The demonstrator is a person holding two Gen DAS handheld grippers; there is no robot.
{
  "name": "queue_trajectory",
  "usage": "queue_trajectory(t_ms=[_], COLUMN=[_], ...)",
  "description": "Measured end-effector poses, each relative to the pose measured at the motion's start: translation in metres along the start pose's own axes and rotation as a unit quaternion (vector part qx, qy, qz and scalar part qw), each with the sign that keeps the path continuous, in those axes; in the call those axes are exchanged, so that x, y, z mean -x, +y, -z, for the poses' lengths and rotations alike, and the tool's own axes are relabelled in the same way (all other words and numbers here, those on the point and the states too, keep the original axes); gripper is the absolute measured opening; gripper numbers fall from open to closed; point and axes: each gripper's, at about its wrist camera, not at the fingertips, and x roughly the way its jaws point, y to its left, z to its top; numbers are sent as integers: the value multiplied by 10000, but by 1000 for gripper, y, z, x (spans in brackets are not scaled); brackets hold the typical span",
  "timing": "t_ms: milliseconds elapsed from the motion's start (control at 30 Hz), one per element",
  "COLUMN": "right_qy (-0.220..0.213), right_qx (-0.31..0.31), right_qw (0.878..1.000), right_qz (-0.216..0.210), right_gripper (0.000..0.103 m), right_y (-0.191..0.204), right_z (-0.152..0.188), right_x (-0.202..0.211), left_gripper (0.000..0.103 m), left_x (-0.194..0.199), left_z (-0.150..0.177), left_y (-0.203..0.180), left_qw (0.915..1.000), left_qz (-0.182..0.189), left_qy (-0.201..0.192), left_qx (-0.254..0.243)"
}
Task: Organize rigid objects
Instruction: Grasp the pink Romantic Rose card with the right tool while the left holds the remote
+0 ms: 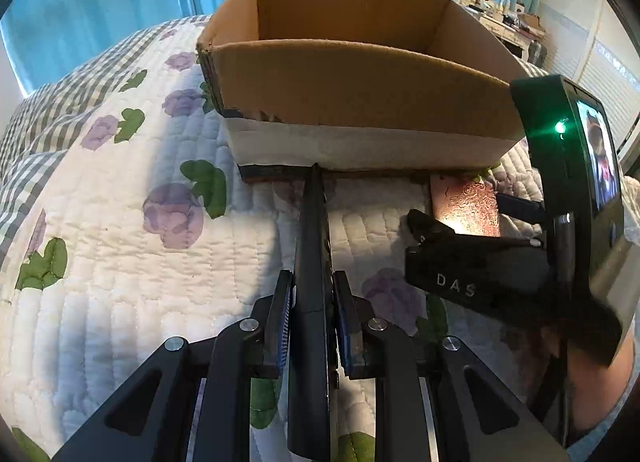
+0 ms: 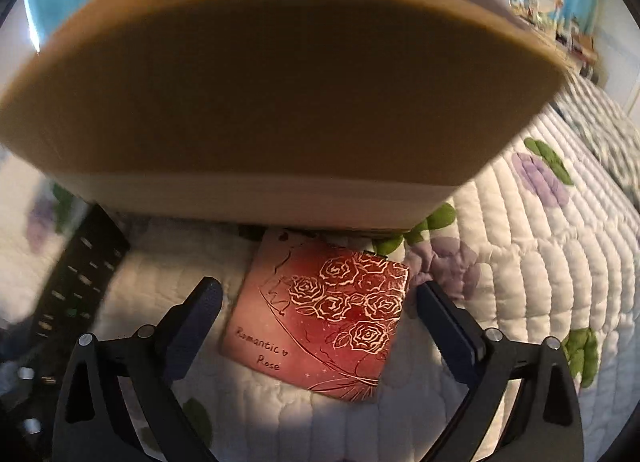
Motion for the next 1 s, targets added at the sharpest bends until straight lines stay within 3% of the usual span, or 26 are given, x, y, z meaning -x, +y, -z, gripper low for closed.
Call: queue_trajectory(t_ms=[33, 133, 333, 700, 1000], right_qy=[-65, -93, -136, -622, -1184], right_qx=[81, 194, 224, 339, 484], right_qw=[9999, 9997, 9992, 9965, 9910], right_qz=[-5, -121, -312, -438, -386], right_gripper=[78, 76, 74, 74, 74], right_y=[3, 4, 0, -1, -6], right_z=[2, 7, 23, 31, -4], right_x=[2, 10, 35, 103, 168], left_gripper=[20, 20, 20, 20, 20], left_x=[1, 5, 17, 62, 111], left_z=[-1, -1, 2, 0, -28], left_y=[1, 1, -3, -6, -1], left_qw=[10000, 10000, 9998, 9978, 9938], left_qz=[6, 15, 94, 260, 400], left_qy=[-9, -55, -186, -584, -1029], left_qx=[8, 10, -48, -150, -82])
